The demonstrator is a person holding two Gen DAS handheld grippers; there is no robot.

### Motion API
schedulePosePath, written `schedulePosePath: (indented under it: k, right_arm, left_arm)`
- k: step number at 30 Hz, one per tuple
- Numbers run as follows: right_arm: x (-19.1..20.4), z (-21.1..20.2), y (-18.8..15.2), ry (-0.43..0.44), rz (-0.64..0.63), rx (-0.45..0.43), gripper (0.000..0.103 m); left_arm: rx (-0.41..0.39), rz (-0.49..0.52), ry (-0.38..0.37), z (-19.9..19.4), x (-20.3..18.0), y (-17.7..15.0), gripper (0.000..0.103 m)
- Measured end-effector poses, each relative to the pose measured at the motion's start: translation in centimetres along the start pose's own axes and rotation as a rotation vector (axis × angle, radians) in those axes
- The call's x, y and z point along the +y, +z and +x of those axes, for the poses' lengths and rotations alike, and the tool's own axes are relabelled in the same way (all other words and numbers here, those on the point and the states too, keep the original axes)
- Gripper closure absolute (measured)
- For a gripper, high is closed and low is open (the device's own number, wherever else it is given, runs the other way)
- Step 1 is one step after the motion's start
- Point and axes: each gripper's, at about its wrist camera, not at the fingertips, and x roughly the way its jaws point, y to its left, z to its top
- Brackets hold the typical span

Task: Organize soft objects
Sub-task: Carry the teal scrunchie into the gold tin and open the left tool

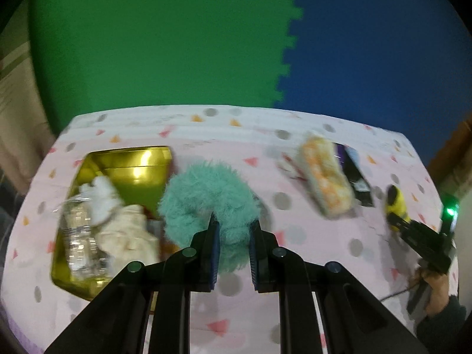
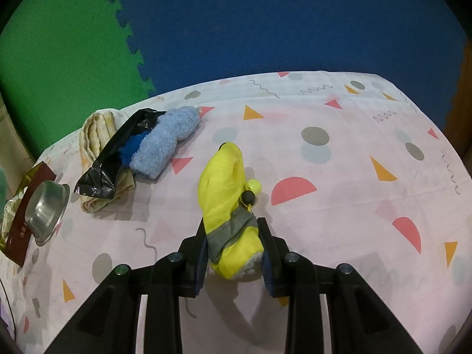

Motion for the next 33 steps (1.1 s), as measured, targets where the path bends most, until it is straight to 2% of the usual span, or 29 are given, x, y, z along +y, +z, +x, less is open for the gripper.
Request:
schedulePosePath:
  k: [5,14,22,33]
  right_arm:
    - [0.0,0.0,0.0,-0.001,-0.001,0.0,0.073]
    - [0.1,-0.1,0.0,-0.01,-0.007,0.002,0.073]
    - [0.2,0.0,0.0,-0.013,-0.011,0.004,0.073]
    - [0.3,0.0,0.0,-0.021,-0.017,0.004,0.073]
  left_arm:
    - [-0.005,-0.028,0.087,0.3,3.4,0.6,0.088]
    - [0.008,-0.088,0.188,2.0,8.3,1.9,0.088]
    - [0.048,-0.113,0.21,4.5,10.6,3.1,0.088]
    - [0.106,-0.132,0.203,7.7,12.2,3.8,0.087]
